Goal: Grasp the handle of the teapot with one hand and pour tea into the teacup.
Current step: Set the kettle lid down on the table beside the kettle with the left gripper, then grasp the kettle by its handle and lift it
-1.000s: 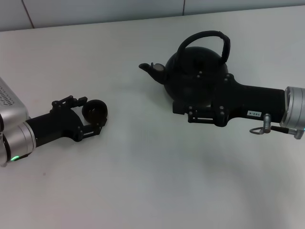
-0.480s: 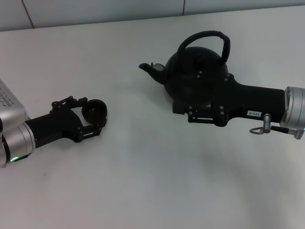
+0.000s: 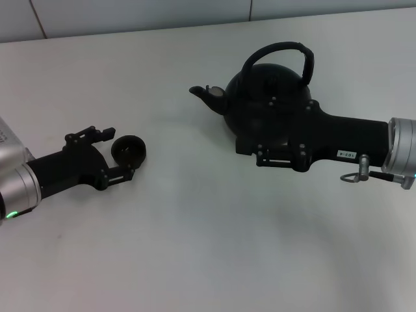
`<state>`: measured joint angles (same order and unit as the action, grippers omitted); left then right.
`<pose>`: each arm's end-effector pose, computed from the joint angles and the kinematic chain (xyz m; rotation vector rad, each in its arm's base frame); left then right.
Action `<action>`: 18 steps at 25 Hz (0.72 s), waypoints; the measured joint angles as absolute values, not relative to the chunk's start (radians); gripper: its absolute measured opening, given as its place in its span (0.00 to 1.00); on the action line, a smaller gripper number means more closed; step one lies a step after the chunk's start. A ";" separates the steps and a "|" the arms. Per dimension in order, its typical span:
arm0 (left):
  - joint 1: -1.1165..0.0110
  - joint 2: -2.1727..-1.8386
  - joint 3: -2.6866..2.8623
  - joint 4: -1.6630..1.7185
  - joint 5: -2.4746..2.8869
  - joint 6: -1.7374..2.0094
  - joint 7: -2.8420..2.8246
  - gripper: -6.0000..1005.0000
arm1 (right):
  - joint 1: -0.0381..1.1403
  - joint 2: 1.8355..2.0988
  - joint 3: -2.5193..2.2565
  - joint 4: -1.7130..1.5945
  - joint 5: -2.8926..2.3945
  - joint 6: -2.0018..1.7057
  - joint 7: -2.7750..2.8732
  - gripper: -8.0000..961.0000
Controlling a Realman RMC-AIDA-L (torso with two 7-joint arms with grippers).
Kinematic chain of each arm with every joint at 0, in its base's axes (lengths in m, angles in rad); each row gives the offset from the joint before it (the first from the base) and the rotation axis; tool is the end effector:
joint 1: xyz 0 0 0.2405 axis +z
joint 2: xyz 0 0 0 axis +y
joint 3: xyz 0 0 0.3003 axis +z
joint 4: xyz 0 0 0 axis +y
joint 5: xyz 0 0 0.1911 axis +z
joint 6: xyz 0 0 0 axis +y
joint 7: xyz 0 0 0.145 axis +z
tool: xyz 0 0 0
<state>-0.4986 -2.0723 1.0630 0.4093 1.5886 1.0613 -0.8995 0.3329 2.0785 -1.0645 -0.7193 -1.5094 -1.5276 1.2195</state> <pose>-0.3191 0.3454 -0.0732 -2.5408 -0.3602 -0.4088 0.2762 0.2962 -0.0274 -2.6281 0.4262 0.9622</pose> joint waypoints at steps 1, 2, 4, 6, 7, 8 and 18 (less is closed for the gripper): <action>-0.492 -2.072 1.063 0.421 1.588 1.070 -0.906 0.81 | 0.333 2.078 -1.065 -0.720 -1.509 -1.526 1.220 0.78; -0.487 -2.072 1.062 0.431 1.588 1.078 -0.910 0.81 | 0.333 2.079 -1.064 -0.720 -1.509 -1.524 1.219 0.78; -0.477 -2.071 1.059 0.455 1.588 1.093 -0.918 0.81 | 0.333 2.079 -1.065 -0.719 -1.509 -1.521 1.219 0.78; -0.466 -2.071 1.059 0.477 1.588 1.101 -0.929 0.81 | 0.333 2.079 -1.065 -0.719 -1.508 -1.515 1.219 0.78; -0.462 -2.071 1.061 0.487 1.588 1.102 -0.934 0.81 | 0.333 2.079 -1.065 -0.719 -1.507 -1.510 1.219 0.78; -0.459 -2.071 1.062 0.496 1.588 1.103 -0.941 0.81 | 0.333 2.079 -1.065 -0.719 -1.507 -1.503 1.219 0.78; -0.434 -2.071 1.057 0.554 1.586 1.151 -0.969 0.81 | 0.333 2.081 -1.064 -0.716 -1.499 -1.448 1.224 0.78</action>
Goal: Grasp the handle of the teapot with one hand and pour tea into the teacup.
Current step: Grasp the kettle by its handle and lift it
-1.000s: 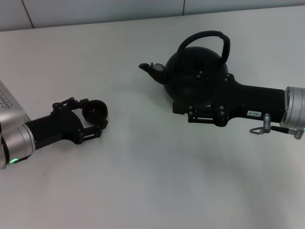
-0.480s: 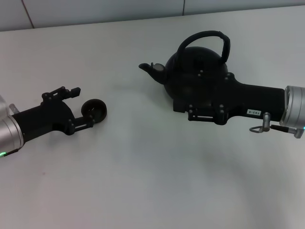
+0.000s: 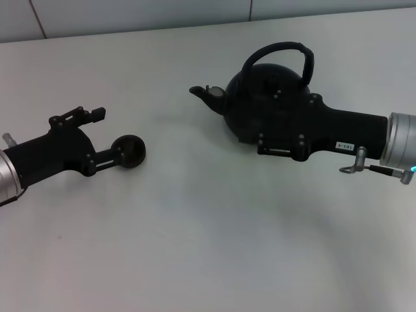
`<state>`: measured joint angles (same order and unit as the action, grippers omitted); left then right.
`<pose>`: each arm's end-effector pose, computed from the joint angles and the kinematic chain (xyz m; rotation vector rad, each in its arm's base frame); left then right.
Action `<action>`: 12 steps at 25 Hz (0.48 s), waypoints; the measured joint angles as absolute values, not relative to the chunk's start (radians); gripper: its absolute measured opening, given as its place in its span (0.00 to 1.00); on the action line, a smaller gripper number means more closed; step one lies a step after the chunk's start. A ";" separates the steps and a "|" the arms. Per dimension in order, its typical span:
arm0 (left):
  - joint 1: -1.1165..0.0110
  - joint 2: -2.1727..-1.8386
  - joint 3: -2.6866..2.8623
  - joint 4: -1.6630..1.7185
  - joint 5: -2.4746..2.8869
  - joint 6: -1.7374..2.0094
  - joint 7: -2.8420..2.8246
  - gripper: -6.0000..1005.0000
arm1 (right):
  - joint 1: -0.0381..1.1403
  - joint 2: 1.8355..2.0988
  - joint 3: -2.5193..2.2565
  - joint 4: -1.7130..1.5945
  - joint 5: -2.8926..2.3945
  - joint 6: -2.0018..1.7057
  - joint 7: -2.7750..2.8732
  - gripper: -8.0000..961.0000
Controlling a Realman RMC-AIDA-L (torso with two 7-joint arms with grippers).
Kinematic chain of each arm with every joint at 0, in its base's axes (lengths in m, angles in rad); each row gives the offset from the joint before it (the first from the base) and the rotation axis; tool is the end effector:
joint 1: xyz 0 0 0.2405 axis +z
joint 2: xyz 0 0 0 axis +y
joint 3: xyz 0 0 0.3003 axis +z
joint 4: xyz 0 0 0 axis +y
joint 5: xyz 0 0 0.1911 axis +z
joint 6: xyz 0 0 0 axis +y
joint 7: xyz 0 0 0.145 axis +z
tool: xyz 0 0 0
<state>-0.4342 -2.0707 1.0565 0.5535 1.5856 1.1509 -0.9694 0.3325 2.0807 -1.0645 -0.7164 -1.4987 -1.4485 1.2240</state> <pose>-0.3121 0.3411 -0.0511 -2.5159 -0.3251 -0.5031 0.2824 0.3053 -0.0278 -2.5681 0.4710 0.9099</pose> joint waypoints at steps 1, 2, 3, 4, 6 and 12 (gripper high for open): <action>-0.419 -2.071 1.056 0.578 1.566 1.187 -0.974 0.81 | 0.331 2.081 -1.064 -0.716 -1.494 -1.440 1.226 0.78; -0.412 -2.069 1.055 0.588 1.547 1.210 -0.978 0.81 | 0.326 2.082 -1.062 -0.716 -1.478 -1.425 1.226 0.79; -0.410 -2.068 1.054 0.590 1.542 1.217 -0.979 0.81 | 0.326 2.082 -1.062 -0.716 -1.478 -1.425 1.226 0.79; -0.410 -2.068 1.054 0.590 1.542 1.217 -0.979 0.81 | 0.322 2.082 -1.059 -0.715 -1.468 -1.419 1.226 0.79; -0.398 -2.065 1.053 0.608 1.523 1.255 -0.982 0.81 | 0.315 2.083 -1.046 -0.712 -1.453 -1.407 1.226 0.79; -0.394 -2.066 1.052 0.617 1.522 1.263 -0.984 0.81 | 0.285 2.086 -0.971 -0.699 -1.448 -1.357 1.227 0.79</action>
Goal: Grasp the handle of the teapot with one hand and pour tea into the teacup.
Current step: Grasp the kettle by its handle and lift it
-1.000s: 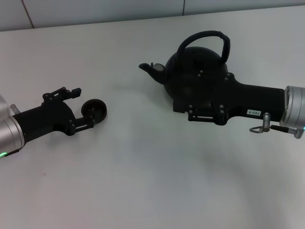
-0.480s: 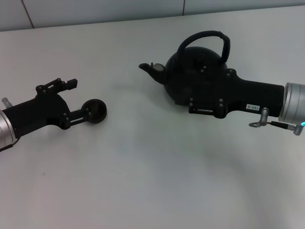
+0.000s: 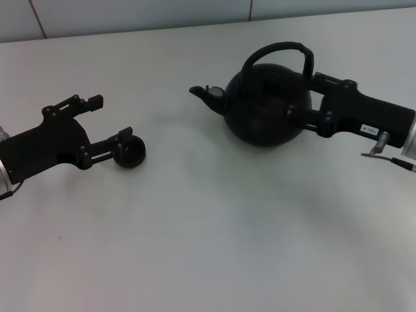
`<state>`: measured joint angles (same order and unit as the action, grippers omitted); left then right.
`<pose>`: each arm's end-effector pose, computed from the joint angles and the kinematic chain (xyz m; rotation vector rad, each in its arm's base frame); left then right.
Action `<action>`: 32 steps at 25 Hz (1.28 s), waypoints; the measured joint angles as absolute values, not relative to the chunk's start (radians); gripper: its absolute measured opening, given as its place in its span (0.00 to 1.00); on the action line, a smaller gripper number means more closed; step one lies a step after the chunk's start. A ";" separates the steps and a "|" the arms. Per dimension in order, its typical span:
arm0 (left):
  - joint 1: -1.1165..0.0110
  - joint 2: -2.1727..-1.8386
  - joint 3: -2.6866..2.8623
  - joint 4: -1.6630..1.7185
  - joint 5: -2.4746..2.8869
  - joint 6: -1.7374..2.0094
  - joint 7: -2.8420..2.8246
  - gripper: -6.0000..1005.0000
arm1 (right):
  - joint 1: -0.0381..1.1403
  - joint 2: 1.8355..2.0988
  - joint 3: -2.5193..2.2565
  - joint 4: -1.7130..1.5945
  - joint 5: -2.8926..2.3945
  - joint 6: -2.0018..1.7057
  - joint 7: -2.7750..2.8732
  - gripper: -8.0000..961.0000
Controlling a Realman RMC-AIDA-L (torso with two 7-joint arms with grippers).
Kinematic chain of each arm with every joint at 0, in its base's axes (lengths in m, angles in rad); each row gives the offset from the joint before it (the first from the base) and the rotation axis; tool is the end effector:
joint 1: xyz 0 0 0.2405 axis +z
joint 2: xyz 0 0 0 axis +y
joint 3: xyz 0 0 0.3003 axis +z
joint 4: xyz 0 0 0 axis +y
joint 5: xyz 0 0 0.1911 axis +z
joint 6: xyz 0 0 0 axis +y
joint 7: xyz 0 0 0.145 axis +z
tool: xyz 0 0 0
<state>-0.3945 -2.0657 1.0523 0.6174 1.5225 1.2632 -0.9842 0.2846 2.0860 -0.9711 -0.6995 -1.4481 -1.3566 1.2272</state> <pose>-0.3012 0.3326 -0.0351 -2.4986 -0.2855 -0.6499 0.3116 0.3082 -0.0100 -2.3433 0.6134 0.8913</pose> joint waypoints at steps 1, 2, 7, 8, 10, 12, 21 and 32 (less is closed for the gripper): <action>-0.394 -2.066 1.052 0.618 1.522 1.267 -0.984 0.81 | 0.285 2.086 -0.971 -0.699 -1.448 -1.357 1.227 0.78; -0.394 -2.066 1.052 0.618 1.522 1.267 -0.984 0.81 | 0.279 2.086 -0.957 -0.697 -1.448 -1.355 1.227 0.78; -0.393 -2.066 1.052 0.621 1.516 1.274 -0.985 0.81 | 0.263 2.086 -0.896 -0.679 -1.446 -1.352 1.227 0.78; -0.393 -2.066 1.052 0.621 1.516 1.274 -0.985 0.81 | 0.260 2.086 -0.878 -0.673 -1.446 -1.351 1.227 0.78; -0.393 -2.066 1.052 0.621 1.516 1.274 -0.985 0.81 | 0.256 2.086 -0.851 -0.666 -1.446 -1.351 1.227 0.78; -0.393 -2.066 1.052 0.621 1.510 1.275 -0.986 0.81 | 0.252 2.086 -0.827 -0.660 -1.446 -1.347 1.227 0.78; -0.393 -2.066 1.052 0.621 1.509 1.276 -0.986 0.81 | 0.260 2.082 -0.784 -0.631 -1.446 -1.324 1.220 0.78; -0.387 -2.066 1.052 0.621 1.509 1.279 -0.987 0.81 | 0.318 2.079 -0.794 -0.584 -1.456 -1.268 1.219 0.78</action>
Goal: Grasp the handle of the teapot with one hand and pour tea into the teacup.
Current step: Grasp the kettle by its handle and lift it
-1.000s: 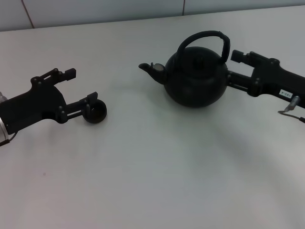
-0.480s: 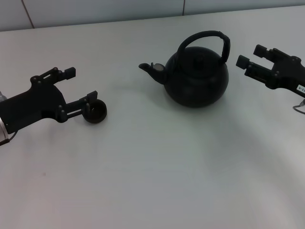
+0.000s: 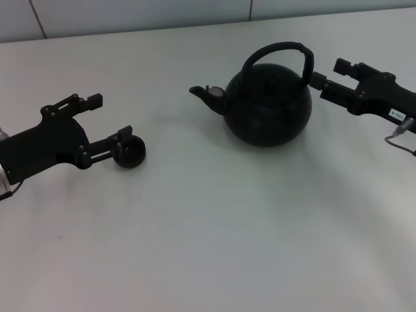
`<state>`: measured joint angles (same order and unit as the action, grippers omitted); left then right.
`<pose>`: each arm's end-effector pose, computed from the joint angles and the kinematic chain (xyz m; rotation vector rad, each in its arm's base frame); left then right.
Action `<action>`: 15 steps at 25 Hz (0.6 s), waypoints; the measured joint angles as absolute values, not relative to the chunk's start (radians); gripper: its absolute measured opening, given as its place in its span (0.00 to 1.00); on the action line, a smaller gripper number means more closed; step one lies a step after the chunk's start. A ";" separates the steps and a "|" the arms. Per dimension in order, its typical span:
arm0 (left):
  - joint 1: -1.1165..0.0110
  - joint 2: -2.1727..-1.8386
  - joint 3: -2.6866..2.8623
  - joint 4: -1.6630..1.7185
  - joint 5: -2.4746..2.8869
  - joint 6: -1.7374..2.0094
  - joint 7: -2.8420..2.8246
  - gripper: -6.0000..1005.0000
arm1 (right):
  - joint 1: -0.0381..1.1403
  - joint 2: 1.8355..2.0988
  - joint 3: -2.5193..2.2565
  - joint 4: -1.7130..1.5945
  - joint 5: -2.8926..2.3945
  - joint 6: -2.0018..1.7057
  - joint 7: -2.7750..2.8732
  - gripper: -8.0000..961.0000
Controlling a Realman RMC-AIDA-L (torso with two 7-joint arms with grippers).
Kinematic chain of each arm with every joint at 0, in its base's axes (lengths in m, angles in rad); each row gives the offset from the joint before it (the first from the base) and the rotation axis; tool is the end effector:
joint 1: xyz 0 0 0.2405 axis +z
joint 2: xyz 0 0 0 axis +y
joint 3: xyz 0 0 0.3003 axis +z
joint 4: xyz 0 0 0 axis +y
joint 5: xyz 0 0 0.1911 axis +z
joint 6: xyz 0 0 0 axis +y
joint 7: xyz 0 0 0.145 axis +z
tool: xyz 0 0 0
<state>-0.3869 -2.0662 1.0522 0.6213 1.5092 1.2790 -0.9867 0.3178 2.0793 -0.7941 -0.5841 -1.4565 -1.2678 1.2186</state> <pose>-0.3003 0.3302 -0.0337 -2.4936 -0.2895 -0.6754 0.3431 0.3212 0.0049 -2.1223 0.7755 0.8662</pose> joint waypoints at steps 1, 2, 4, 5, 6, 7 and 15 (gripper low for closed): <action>-0.385 -2.066 1.052 0.621 1.509 1.281 -0.988 0.81 | 0.323 2.079 -0.795 -0.579 -1.457 -1.265 1.218 0.78; -0.384 -2.066 1.052 0.621 1.509 1.282 -0.988 0.81 | 0.328 2.079 -0.795 -0.573 -1.458 -1.260 1.218 0.78; -0.383 -2.066 1.052 0.621 1.509 1.282 -0.988 0.81 | 0.337 2.079 -0.795 -0.565 -1.458 -1.249 1.217 0.78; -0.383 -2.066 1.052 0.621 1.509 1.283 -0.988 0.81 | 0.340 2.079 -0.795 -0.562 -1.458 -1.243 1.217 0.79; -0.382 -2.066 1.052 0.621 1.509 1.283 -0.988 0.81 | 0.343 2.079 -0.795 -0.558 -1.458 -1.234 1.217 0.79; -0.382 -2.066 1.051 0.621 1.508 1.283 -0.988 0.81 | 0.347 2.079 -0.795 -0.553 -1.458 -1.228 1.217 0.79; -0.380 -2.066 1.051 0.623 1.508 1.284 -0.988 0.81 | 0.373 2.080 -0.787 -0.517 -1.452 -1.173 1.217 0.79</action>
